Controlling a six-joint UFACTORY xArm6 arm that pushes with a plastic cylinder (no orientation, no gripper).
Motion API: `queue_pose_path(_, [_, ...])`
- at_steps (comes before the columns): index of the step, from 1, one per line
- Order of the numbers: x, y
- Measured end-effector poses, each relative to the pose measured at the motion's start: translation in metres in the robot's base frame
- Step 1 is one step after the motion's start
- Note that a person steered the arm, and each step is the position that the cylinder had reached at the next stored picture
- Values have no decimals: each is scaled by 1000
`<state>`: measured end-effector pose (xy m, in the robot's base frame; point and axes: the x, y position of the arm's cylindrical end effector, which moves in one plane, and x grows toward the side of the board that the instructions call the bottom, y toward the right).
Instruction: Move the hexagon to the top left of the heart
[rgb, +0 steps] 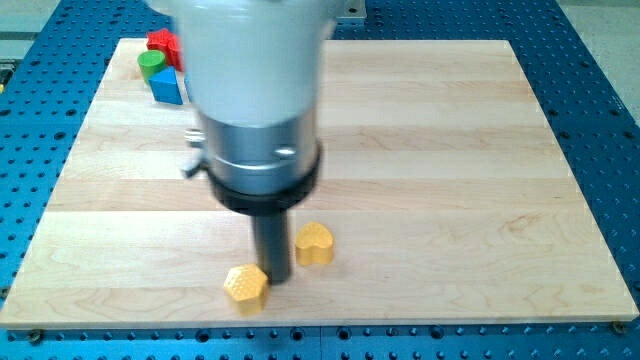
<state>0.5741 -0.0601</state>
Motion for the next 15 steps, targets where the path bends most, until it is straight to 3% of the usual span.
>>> queue_pose_path(1, [-16, -30])
queue_pose_path(3, [3, 118])
queue_pose_path(4, [45, 118])
queue_pose_path(6, [45, 56])
queue_pose_path(8, [43, -85])
queue_pose_path(9, [3, -63])
queue_pose_path(10, [7, -9])
queue_pose_path(11, [-28, -3])
queue_pose_path(13, [-137, -36])
queue_pose_path(14, [-68, -12])
queue_pose_path(15, [-51, -41])
